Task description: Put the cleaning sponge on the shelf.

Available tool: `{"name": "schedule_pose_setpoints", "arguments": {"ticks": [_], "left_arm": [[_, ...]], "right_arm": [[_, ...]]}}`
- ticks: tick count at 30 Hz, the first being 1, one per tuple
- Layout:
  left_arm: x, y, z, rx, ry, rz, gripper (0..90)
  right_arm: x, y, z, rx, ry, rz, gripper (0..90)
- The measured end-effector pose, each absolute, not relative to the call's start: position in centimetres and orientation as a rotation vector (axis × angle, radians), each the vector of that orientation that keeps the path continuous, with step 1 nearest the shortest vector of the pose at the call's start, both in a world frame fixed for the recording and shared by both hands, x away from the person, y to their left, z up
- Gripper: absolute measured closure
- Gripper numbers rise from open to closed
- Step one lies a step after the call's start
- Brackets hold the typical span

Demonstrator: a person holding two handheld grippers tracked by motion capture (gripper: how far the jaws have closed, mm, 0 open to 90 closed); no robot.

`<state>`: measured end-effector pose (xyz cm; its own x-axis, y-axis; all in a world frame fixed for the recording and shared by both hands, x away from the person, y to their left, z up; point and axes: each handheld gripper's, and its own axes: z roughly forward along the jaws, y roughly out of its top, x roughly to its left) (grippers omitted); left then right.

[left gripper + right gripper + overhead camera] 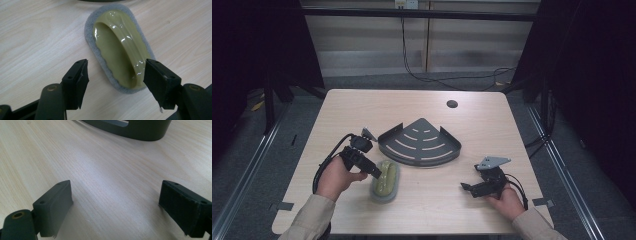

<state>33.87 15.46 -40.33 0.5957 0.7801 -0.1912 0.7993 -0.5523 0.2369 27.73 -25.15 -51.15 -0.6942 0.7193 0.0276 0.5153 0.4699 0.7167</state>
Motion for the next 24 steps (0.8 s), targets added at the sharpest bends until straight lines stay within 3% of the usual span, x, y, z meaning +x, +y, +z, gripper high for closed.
{"name": "schedule_pose_setpoints", "arguments": {"ticks": [24], "left_arm": [[34.3, 12.8, -42.0, 2.546, 1.358, -0.164, 45.4]], "right_arm": [[27.7, -25.1, -51.1, 1.055, 2.443, 1.049, 10.9]]}}
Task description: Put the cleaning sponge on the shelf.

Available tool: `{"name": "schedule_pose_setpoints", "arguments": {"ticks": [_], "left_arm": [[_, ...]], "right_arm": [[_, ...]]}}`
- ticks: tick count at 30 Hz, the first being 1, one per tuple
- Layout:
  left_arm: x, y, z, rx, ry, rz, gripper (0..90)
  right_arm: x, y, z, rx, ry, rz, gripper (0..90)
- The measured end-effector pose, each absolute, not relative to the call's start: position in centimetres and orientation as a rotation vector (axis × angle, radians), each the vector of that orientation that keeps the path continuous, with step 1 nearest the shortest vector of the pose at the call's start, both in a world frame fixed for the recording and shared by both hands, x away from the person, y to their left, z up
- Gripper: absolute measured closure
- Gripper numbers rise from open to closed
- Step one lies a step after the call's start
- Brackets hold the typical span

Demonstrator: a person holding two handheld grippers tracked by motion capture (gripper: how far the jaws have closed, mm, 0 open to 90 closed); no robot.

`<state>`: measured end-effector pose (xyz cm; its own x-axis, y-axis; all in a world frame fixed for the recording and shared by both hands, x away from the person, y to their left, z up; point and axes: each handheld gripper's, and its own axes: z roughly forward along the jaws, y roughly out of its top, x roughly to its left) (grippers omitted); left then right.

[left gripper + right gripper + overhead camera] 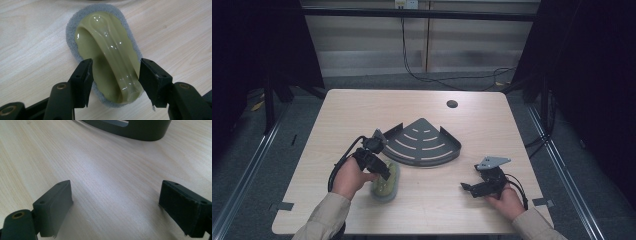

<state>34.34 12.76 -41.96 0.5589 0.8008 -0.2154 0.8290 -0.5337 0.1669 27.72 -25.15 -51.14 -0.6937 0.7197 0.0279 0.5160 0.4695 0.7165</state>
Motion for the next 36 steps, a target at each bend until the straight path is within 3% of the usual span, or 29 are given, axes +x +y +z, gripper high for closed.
{"name": "schedule_pose_setpoints", "arguments": {"ticks": [6, 8, 15, 21, 36], "left_arm": [[34.3, 12.6, -42.0, 2.542, 1.371, -0.180, 51.5], [34.3, 12.7, -42.1, 2.554, 1.376, -0.176, 59.3], [34.5, 13.3, -41.9, 2.577, 1.377, -0.157, 70.8], [34.5, 13.6, -41.3, 2.604, 1.362, -0.089, 71.8], [34.7, 15.4, -39.6, 2.615, 1.312, -0.087, 72.0]], "right_arm": [[27.7, -25.1, -51.1, 1.055, 2.443, 1.049, 10.9], [27.7, -25.1, -51.1, 1.055, 2.443, 1.049, 10.9], [27.7, -25.2, -51.1, 1.055, 2.442, 1.047, 10.9], [27.7, -25.2, -51.1, 1.056, 2.442, 1.047, 10.9], [27.7, -25.2, -51.1, 1.056, 2.442, 1.047, 10.9]]}}
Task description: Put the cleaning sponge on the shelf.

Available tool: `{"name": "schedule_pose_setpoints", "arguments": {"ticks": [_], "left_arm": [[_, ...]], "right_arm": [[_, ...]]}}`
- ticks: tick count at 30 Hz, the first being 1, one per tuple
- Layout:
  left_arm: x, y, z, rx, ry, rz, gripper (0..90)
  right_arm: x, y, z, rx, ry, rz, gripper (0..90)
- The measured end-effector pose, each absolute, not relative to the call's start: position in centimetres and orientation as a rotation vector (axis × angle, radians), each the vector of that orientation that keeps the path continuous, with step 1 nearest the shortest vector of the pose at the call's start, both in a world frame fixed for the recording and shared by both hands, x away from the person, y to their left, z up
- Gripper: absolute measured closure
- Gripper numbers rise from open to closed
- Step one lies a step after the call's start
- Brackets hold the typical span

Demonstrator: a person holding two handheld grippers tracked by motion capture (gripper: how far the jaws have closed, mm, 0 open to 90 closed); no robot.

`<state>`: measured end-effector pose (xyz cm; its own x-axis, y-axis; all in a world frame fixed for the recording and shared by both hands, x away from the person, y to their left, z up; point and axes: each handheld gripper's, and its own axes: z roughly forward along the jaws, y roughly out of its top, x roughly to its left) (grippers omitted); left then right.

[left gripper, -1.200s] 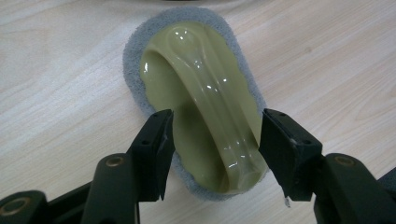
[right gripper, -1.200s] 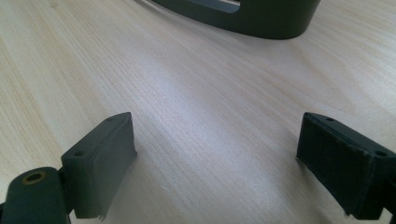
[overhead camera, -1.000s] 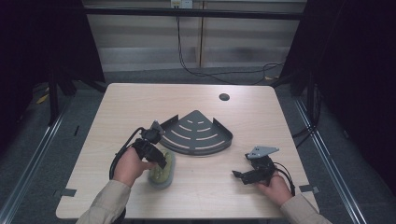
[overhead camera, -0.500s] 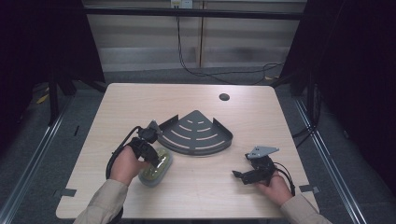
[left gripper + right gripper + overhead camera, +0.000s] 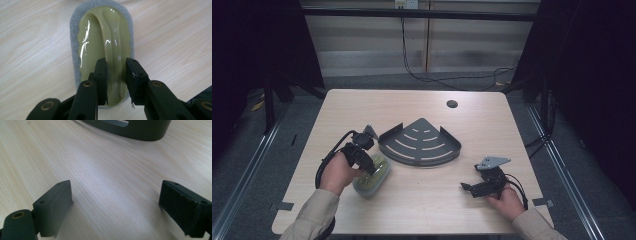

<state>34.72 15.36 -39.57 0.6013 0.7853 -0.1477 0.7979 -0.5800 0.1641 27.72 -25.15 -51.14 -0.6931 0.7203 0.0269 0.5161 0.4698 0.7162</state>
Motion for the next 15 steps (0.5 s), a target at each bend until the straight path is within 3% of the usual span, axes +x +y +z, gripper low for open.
{"name": "schedule_pose_setpoints", "arguments": {"ticks": [15], "left_arm": [[35.8, 16.1, -37.9, 2.601, 1.292, -0.090, 72.0]], "right_arm": [[27.7, -25.1, -51.1, 1.059, 2.440, 1.050, 10.9]]}}
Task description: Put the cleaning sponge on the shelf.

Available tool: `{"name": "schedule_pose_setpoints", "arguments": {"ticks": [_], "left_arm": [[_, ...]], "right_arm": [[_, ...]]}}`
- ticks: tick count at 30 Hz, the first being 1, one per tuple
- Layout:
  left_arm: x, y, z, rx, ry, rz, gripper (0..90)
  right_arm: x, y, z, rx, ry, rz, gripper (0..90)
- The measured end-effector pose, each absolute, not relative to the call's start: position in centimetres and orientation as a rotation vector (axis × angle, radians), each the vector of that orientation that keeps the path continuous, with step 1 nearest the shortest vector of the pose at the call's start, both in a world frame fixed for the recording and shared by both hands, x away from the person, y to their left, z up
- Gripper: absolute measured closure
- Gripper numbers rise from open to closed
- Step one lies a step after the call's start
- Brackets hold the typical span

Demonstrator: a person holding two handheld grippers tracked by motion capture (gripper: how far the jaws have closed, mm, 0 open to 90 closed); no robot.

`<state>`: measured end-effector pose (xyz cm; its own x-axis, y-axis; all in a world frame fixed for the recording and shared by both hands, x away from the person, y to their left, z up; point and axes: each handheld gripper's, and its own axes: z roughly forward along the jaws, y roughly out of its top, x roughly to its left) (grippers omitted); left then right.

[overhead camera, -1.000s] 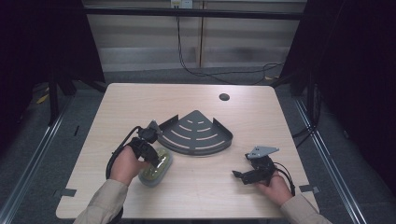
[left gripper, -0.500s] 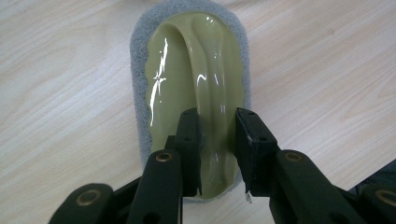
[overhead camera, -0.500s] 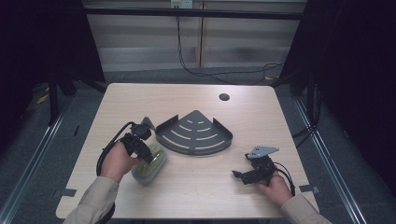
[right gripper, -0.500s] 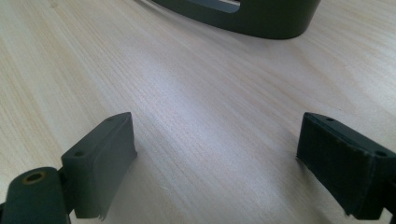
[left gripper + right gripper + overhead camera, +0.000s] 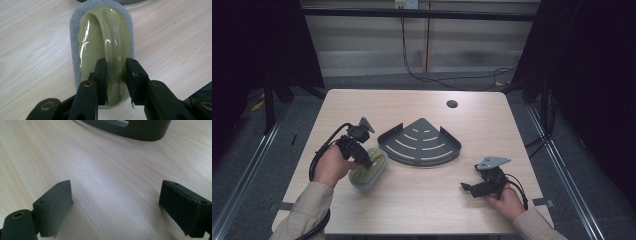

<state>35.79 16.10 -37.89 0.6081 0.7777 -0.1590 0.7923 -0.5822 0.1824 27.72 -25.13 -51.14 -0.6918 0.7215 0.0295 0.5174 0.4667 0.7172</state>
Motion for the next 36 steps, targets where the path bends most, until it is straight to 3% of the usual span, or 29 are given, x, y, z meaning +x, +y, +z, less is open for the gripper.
{"name": "schedule_pose_setpoints", "arguments": {"ticks": [36], "left_arm": [[38.6, 16.4, -34.1, 2.622, 1.242, -0.047, 72.1]], "right_arm": [[27.7, -25.1, -51.1, 1.055, 2.440, 1.051, 10.9]]}}
